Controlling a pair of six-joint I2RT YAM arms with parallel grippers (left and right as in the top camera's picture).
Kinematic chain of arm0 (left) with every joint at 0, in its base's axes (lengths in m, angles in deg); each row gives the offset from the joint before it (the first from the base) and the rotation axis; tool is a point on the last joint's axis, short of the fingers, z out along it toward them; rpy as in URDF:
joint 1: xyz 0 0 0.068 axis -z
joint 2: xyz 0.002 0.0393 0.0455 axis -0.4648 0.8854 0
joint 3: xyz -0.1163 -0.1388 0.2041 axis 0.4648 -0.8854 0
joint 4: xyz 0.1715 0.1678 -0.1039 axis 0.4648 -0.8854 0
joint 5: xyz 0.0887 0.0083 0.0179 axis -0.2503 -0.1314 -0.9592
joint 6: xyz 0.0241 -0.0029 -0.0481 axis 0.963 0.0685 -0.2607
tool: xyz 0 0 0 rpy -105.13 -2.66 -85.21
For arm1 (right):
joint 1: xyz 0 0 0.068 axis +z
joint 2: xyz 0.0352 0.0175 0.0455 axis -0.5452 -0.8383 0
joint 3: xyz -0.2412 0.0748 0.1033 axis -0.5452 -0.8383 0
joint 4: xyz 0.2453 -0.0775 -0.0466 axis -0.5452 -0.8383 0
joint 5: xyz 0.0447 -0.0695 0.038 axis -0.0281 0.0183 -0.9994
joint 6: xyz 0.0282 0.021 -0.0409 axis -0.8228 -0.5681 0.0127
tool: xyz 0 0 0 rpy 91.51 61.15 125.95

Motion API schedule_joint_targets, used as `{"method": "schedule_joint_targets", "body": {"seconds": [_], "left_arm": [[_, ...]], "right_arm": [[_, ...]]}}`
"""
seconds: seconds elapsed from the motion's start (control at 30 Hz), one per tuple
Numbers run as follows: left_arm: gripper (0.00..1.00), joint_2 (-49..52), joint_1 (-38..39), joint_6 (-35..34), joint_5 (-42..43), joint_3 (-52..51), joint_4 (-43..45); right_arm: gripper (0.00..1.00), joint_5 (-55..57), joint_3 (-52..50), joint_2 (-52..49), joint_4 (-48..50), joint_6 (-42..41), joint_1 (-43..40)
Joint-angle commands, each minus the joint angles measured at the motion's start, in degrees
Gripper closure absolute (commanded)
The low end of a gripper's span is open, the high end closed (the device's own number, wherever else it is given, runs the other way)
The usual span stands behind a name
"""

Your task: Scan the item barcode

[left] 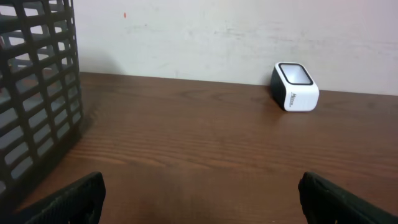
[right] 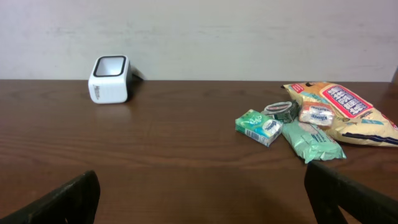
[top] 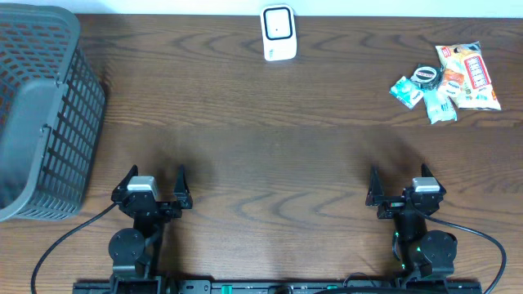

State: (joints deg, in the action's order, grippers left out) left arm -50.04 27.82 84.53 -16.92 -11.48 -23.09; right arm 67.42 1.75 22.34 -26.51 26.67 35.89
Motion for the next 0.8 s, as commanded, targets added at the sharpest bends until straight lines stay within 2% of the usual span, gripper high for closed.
{"method": "schedule_joint_targets", "body": {"seconds": [0.0,0.43,0.6,0.77], "left_arm": [[0.02,-0.5,0.3,-0.7,1.2,-0.8,-2.2],[0.02,-0.5,0.3,-0.7,0.1,-0.8,-2.4],[0.02,-0.5,0.3,2.1,0.1,-0.8,-2.4],[0.02,-0.5,0.3,1.9,0.3,-0.8,-2.2]], "right_arm": [[0.01,0.1,-0.1,0.4,-0.3,0.2,-0.2],[0.01,0.1,-0.1,0.4,-0.3,0.2,-0.2],[0.01,0.1,-0.1,0.3,-0.3,0.2,-0.2],[0.01,0.1,-0.1,0.3,-0.3,0.2,-0.2]]}}
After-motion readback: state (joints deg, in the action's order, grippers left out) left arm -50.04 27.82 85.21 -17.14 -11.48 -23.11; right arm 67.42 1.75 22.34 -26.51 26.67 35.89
